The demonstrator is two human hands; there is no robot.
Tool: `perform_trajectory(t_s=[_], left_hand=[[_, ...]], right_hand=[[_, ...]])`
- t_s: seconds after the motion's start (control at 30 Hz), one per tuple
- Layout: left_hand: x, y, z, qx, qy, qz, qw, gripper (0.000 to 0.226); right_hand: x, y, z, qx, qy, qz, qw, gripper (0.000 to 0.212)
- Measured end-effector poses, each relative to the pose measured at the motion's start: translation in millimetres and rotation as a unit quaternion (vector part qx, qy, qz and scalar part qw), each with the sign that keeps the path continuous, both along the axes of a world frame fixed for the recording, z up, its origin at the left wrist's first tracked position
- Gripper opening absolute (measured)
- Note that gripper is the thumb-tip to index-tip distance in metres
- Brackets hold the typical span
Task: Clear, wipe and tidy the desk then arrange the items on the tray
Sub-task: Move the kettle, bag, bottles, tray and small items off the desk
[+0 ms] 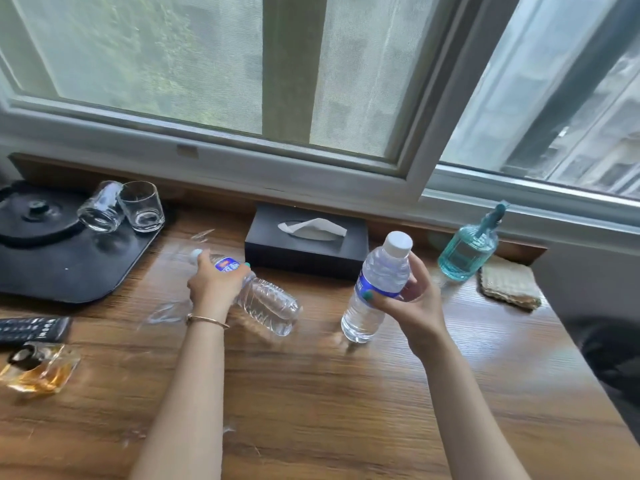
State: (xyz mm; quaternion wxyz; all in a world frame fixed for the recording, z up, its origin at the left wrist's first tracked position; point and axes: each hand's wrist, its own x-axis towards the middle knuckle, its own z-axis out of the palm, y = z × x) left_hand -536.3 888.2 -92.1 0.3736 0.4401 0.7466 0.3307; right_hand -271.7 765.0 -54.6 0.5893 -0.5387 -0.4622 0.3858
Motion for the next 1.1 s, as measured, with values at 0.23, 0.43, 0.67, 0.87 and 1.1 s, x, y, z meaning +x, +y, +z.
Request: perform_trajectory(t_s=[0.23,0.43,0.67,0.87,1.1], left_hand=[[6.9,-16.5,9.1,0.155,-0.030,-0.054,0.986,0.071],[33.1,-49.5,34.9,0.381,-0.001,-0.132,0.915,0.079],[57.2,-71.7,20.6,0.414,-0.092,-0.274,0.863,0.078],[73.9,-86.2,15.4,0.455,-0.025,-0.327,0.828,0.082],[76.7,-92.5,18.1,0.429,-0.121,-0.331,0.832,0.096]], right_hand=[[4.9,0.7,-2.1,0.007,0.006,0.006,1.000,0.092],[6.4,2.3,-4.8,0.009,-0.005,0.017,1.000,0.094],[7.3,1.8,-6.5,0.017,-0.010,0.029,0.999,0.098],[7.1,1.1,-1.3,0.028,-0.061,0.040,0.997,0.088],[6.2,-1.6,2.8,0.048,-0.158,0.033,0.986,0.094]])
